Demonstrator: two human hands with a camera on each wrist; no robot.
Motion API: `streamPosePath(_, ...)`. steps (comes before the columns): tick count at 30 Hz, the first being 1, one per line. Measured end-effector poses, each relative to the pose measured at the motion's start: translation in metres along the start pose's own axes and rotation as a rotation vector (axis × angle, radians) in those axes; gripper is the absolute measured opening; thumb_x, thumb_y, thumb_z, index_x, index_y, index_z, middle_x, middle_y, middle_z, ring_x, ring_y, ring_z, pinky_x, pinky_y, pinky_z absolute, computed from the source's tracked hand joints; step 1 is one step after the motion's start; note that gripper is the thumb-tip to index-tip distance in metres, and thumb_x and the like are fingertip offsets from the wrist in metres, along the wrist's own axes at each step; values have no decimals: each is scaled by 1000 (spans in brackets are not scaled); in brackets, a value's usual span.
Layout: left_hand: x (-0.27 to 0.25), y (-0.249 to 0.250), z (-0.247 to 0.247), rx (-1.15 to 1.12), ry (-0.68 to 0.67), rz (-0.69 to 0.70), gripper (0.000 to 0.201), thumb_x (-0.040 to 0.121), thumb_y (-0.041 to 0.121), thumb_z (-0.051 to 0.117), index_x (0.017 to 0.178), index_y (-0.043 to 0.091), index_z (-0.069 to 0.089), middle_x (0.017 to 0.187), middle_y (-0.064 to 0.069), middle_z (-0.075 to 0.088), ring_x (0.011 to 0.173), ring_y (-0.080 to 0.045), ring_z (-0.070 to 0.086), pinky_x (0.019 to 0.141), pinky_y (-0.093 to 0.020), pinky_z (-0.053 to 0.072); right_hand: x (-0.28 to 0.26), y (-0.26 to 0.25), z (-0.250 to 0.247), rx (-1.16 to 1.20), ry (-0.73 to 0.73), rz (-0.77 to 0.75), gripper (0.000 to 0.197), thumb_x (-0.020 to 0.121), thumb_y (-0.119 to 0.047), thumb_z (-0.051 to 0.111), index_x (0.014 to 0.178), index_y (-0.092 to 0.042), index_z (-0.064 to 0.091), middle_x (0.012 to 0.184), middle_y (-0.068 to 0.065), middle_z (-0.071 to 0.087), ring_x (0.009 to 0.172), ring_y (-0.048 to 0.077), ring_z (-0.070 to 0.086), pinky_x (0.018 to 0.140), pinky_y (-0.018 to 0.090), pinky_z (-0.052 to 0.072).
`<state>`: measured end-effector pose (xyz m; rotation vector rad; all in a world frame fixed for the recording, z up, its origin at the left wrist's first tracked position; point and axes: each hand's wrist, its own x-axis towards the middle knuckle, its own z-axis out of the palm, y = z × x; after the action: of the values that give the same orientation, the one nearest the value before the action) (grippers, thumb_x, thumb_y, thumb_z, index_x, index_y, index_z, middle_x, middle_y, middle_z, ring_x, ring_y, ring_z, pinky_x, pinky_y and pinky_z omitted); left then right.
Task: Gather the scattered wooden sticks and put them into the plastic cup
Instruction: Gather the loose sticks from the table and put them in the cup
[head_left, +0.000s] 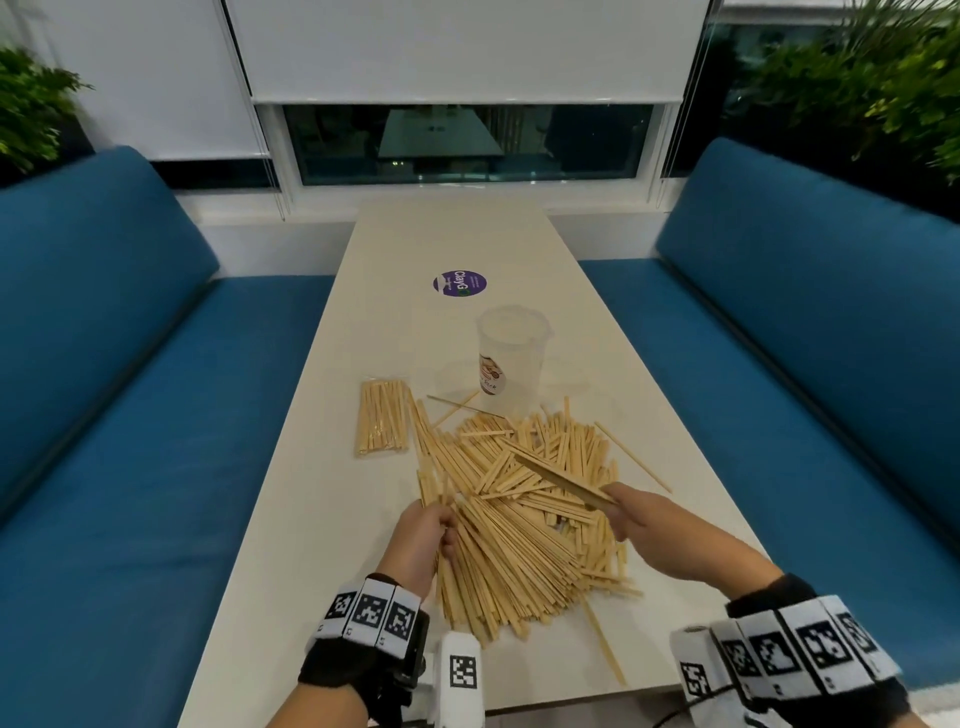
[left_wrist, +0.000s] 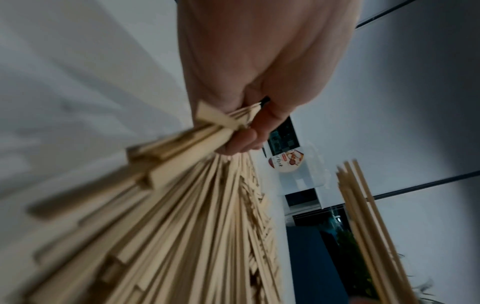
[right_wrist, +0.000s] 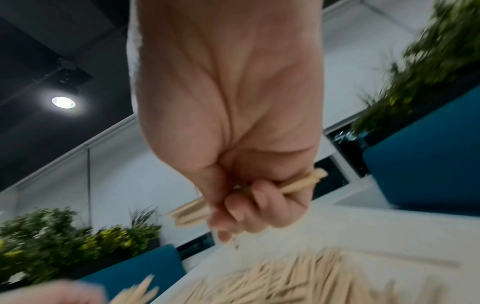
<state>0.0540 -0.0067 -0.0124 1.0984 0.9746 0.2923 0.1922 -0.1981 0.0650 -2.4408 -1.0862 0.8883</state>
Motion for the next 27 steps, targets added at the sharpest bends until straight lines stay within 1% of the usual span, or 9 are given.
streamPosePath(3,-11,12,11,-102,-96,54,36,98,42,35,96,9,50,56,3,32,35,-4,28,35,-17,24,11,-15,15,98,-12,-68,23,102,-28,26,91,-20,45,79,-4,48,63,11,37,57,23,33)
streamPosePath(6,-21,19,21,-75,-161,86,63,75,68,34,99,12,51,54,6,26,38,-4,23,38,-17,21,18,-31,27,188,-8,-131,23,102,-28,27,86,-22,43,76,-6,48,59,9,37,55,21,33)
streamPosePath(10,-25,17,33,-32,-113,121,75,77,65,46,125,7,46,51,9,29,43,-6,26,43,-18,26,22,-56,44,195,-7,-197,26,102,-24,27,78,-31,38,74,-7,47,62,8,41,59,23,35)
streamPosePath(13,-25,16,36,-45,-38,128,66,88,50,51,128,-2,44,58,3,46,48,-9,42,43,-19,37,23,-67,57,195,13,-256,16,102,-20,27,94,-24,42,79,-8,48,68,6,44,63,21,37)
streamPosePath(15,-22,15,36,-59,10,113,56,93,45,47,129,2,45,85,-9,64,73,-21,63,62,-27,54,22,-71,63,198,26,-267,19,101,-17,29,114,-17,43,92,-5,53,79,7,51,71,20,41)
streamPosePath(18,-19,11,36,-107,42,83,54,94,42,44,136,9,40,128,-14,56,115,-29,56,98,-41,46,25,-67,69,182,32,-279,36,101,-18,31,136,-9,35,122,7,53,108,20,53,90,26,42)
streamPosePath(20,-19,9,38,-152,59,88,48,96,39,40,133,8,41,126,-13,56,114,-27,55,96,-38,45,30,-62,73,174,48,-316,33,101,-21,33,130,-10,42,116,6,54,99,13,50,84,24,40)
streamPosePath(24,-18,7,40,-177,145,92,52,96,40,37,133,4,39,125,-18,56,116,-33,54,105,-47,41,37,-56,79,283,153,-382,23,97,-21,44,79,-21,57,65,-2,52,53,3,41,56,22,34)
streamPosePath(27,-19,11,40,-191,216,169,41,97,37,36,119,3,45,96,-14,61,96,-33,60,93,-44,48,32,-53,77,330,223,-327,28,95,-36,48,92,-15,67,68,-6,55,57,2,43,56,15,35)
